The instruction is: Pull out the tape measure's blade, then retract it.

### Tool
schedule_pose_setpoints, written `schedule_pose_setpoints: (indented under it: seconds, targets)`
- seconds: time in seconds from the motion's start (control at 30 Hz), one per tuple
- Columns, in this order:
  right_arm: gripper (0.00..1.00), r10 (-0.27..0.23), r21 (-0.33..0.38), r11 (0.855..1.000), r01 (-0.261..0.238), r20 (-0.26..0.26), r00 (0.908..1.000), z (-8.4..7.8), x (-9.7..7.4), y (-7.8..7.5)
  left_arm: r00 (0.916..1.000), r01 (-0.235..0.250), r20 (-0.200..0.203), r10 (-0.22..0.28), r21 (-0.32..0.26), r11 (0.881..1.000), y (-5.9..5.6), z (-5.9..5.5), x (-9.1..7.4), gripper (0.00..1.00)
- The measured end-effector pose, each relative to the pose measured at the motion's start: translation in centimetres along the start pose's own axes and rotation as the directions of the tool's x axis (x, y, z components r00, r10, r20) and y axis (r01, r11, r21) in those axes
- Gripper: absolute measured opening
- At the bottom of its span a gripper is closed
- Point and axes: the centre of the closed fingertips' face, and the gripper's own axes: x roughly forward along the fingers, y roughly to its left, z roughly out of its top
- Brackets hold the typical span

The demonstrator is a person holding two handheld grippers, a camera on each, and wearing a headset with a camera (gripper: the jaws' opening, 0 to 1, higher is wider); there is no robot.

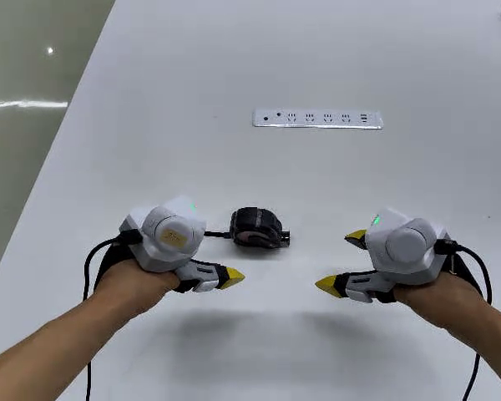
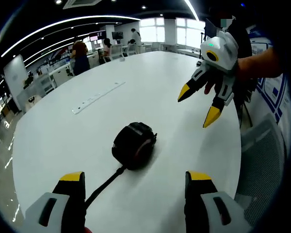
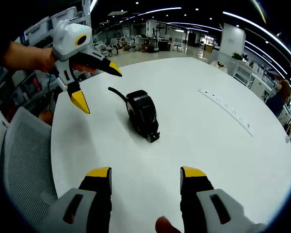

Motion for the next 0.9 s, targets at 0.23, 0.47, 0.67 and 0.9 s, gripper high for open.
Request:
schedule_pose_setpoints:
  seconds: [0.23, 0.47, 0.67, 0.9]
  targets:
    - [0.56, 0.029, -0.051, 0.998, -0.030, -0.015, 0.9995, 0.0, 0.6, 0.0, 0.9997, 0.021, -0.012, -0.021, 0.062, 0.998, 0.2, 0.3, 0.8, 0.79]
    - [0.53, 0.046, -0.089, 0.995, -0.048, -0.028, 0.9986, 0.2, 1.6, -0.1, 0.9990, 0.040, -0.025, -0.038, 0.112, 0.993, 0.4, 0.7, 1.5, 0.78]
    - [0.54, 0.071, -0.138, 0.988, -0.073, -0.020, 0.9973, 0.7, 2.3, -0.2, 0.9967, 0.075, -0.044, -0.068, 0.178, 0.981, 0.1, 1.0, 2.4, 0.78]
    - [0.52, 0.085, -0.177, 0.980, -0.088, -0.024, 0.9961, 1.0, 3.3, -0.6, 0.9938, 0.104, -0.062, -0.092, 0.226, 0.969, 0.2, 1.4, 3.4, 0.77]
